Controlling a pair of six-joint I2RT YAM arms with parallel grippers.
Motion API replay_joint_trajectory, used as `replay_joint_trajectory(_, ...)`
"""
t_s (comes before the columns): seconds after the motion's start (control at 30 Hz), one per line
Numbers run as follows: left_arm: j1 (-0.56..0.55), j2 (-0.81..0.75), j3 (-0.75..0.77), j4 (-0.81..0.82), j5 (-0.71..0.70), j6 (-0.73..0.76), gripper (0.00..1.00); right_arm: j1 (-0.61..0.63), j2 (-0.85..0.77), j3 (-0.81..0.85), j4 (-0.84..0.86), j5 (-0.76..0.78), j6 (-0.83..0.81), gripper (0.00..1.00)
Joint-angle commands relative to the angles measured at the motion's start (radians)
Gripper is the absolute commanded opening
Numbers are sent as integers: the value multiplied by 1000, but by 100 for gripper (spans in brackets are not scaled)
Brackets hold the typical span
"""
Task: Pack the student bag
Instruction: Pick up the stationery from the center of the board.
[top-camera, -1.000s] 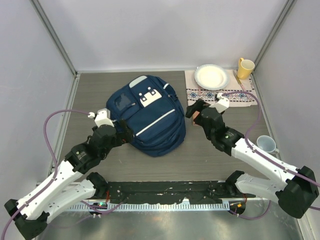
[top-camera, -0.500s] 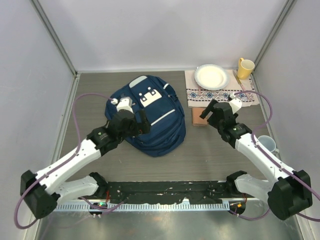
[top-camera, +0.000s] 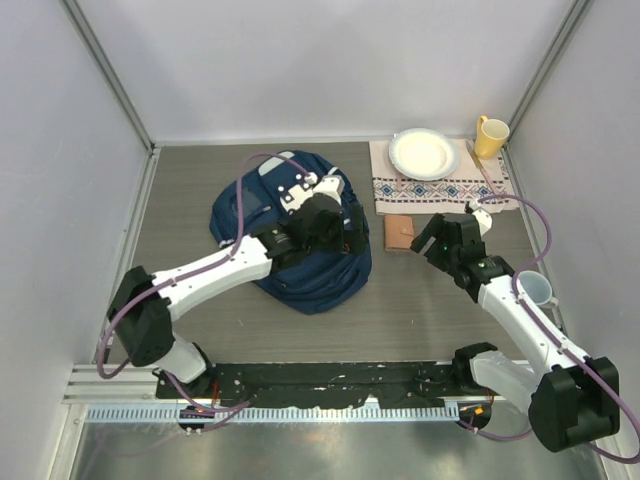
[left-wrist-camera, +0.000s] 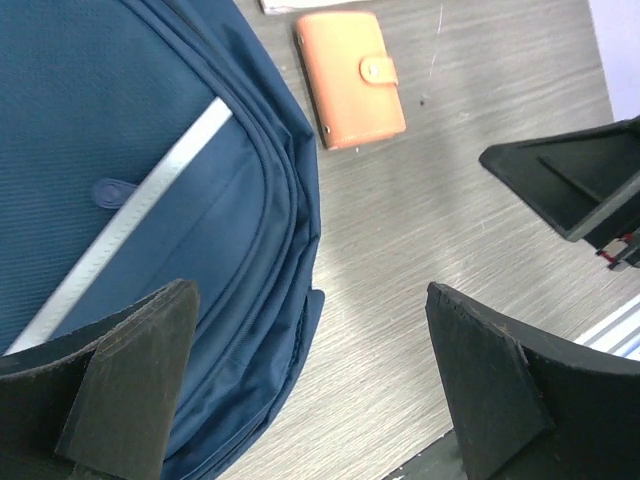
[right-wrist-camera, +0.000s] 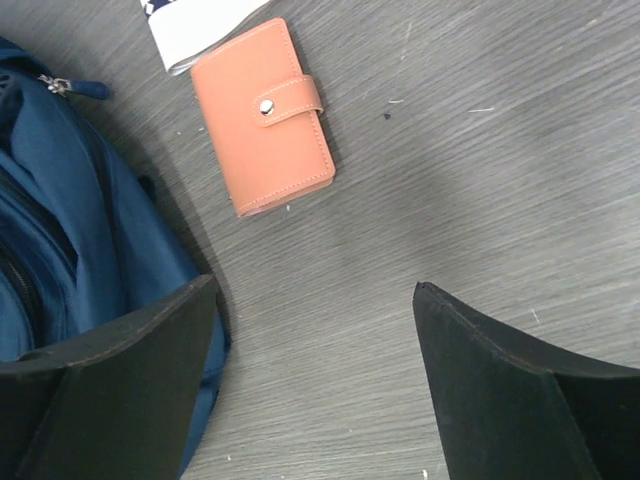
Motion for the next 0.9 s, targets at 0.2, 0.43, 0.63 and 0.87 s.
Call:
replay_joint_trajectory(0.2,-22,189,102,94,112,-76,100,-90,3,-34,110,-145,-38,74)
replay_joint_trajectory(0.43,-51,344,296,75,161,-54,100,-205,138,16,186,-324,-25,70)
replay_joint_trajectory(0.63,-48,475,431,16,132,-65,100,-267,177,1,222,-368,-8,70)
replay_joint_trajectory(0.87,-1,604,490,17,133,-180,99,-283,201,-8,258,-362,-6,70)
